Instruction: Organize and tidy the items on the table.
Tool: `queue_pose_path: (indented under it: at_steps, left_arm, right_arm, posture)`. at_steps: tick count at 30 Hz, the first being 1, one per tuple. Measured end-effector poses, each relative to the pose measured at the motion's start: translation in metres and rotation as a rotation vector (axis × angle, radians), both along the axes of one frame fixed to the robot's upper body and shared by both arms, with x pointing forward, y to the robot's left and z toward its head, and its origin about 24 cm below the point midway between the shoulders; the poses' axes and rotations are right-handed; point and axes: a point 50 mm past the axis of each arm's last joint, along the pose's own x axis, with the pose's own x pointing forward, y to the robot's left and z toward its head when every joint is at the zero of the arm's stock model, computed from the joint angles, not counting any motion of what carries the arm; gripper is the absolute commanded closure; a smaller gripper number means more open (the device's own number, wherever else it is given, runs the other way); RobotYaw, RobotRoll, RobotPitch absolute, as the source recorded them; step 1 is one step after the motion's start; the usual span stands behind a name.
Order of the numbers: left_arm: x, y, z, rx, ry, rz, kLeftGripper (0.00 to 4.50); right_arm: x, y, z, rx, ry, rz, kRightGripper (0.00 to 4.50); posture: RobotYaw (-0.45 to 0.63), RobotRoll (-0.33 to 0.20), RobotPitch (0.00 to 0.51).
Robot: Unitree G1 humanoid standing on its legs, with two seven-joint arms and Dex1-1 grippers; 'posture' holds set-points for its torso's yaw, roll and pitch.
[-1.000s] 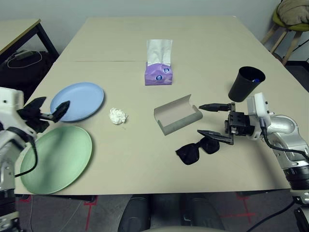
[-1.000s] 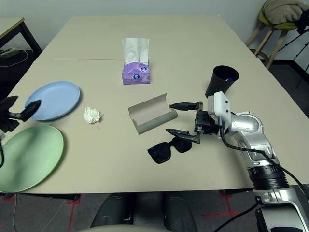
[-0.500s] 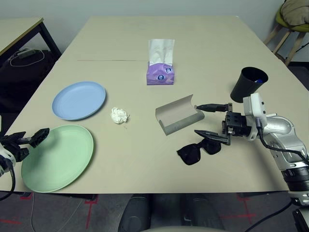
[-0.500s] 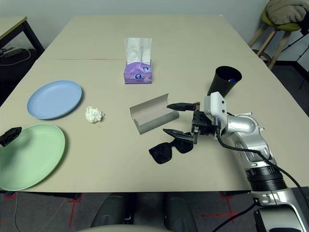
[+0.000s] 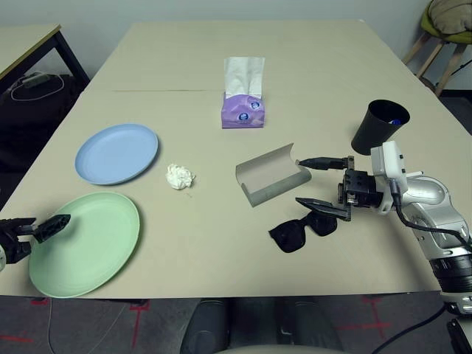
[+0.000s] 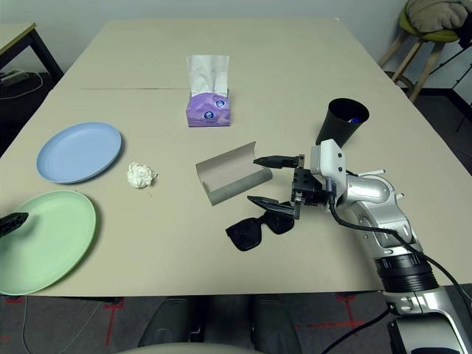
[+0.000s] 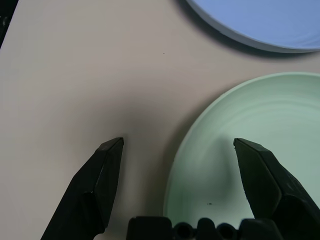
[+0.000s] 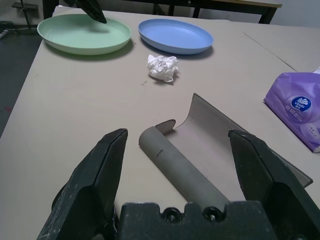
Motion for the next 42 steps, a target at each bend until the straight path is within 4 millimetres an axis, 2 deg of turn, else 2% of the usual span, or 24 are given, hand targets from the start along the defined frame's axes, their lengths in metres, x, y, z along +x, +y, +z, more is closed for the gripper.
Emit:
queue_pose_path:
  at_steps: [5,8,17,18,37,42]
  left_arm:
    - [0.001,0.002,-0.002,0.007,0.003,0.004,0.0]
    - [0.0,0.003,-0.005,0.006,0.013,0.006,0.89]
    - [-0.002,0.002,-0.009,-0.005,0.046,-0.027,4.3]
    - [-0.001,0.001,-0.008,-0.011,0.037,-0.041,4.48]
    - [0.002,0.002,0.001,-0.119,0.032,-0.043,4.48]
    - [0.009,-0.009,0.009,-0.218,-0.037,-0.063,4.48]
  right_arm:
    - [0.0,0.001,0.001,0.001,-0.007,0.0,0.06]
    - [0.0,0.001,0.002,0.001,-0.009,-0.004,0.0]
    - [-0.001,0.003,0.004,0.003,-0.019,-0.003,0.0]
    - [-0.001,0.004,0.004,0.003,-0.019,-0.003,0.0]
    - [-0.001,0.007,0.005,0.003,-0.024,-0.004,0.0]
    - [-0.001,0.007,0.005,0.003,-0.025,-0.004,0.0]
  posture:
    - [0.09,0.0,0.104]
    - [0.09,0.0,0.102]
    - [0.09,0.0,0.102]
    - [0.08,0.0,0.102]
    - [0.08,0.0,0.103]
    - [0.09,0.0,0.103]
